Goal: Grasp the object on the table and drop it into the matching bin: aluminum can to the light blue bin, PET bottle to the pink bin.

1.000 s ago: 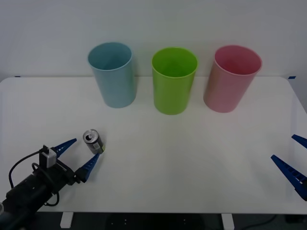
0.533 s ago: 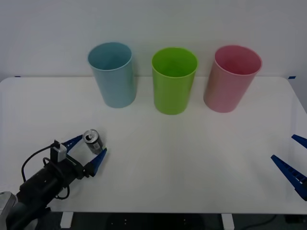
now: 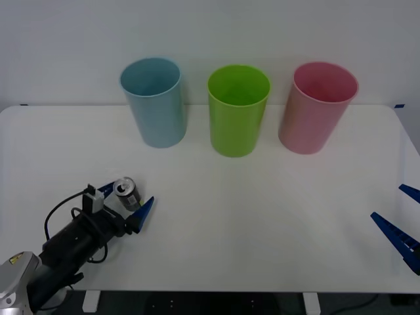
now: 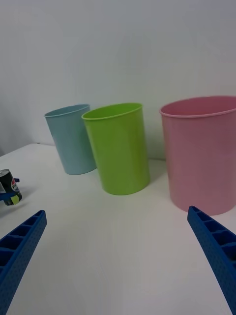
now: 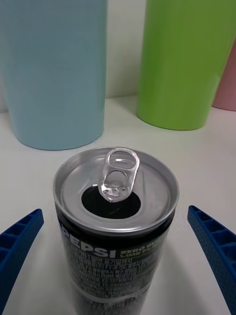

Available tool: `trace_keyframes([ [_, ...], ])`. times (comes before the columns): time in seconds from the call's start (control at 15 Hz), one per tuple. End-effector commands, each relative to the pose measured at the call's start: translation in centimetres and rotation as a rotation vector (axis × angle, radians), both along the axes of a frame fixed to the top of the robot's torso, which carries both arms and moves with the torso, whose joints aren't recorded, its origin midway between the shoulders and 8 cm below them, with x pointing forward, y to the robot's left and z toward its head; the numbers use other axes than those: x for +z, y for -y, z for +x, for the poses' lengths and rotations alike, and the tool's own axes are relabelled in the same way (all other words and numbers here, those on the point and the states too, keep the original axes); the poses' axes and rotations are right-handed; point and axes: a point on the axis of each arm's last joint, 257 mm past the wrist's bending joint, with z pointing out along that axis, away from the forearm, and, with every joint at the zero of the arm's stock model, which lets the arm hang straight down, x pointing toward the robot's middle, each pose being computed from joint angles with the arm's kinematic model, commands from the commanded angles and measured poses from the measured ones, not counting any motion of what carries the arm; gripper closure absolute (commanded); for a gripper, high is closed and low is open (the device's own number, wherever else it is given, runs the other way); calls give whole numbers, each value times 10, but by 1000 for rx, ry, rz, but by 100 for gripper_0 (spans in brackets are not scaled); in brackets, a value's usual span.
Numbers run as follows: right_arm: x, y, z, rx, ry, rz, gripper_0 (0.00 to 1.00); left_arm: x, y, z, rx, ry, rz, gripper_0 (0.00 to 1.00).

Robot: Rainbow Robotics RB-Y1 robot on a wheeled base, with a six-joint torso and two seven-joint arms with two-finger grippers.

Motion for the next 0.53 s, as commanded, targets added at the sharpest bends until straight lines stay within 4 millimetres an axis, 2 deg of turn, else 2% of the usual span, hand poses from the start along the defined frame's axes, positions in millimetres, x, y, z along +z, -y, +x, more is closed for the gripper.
trace_keyframes([
  [0.07, 0, 0, 0, 0, 0, 0, 0, 0, 1, 0, -2, 2, 1, 0],
  [0.2, 0, 0, 0, 0, 0, 0, 0, 0, 1, 0, -2, 2, 1, 0],
  [0.27, 0, 0, 0, 0, 0, 0, 0, 1, 1, 0, -1, 2, 0, 11],
  [0.33, 0, 0, 0, 0, 0, 0, 0, 1, 0, 1, 0, 3, 0, 59],
  [0.4, 0, 0, 0, 0, 0, 0, 0, 1, 0, 1, 1, 3, -2, 83],
  [0.53, 0, 0, 0, 0, 0, 0, 0, 2, 1, 1, -1, 2, -4, 94],
])
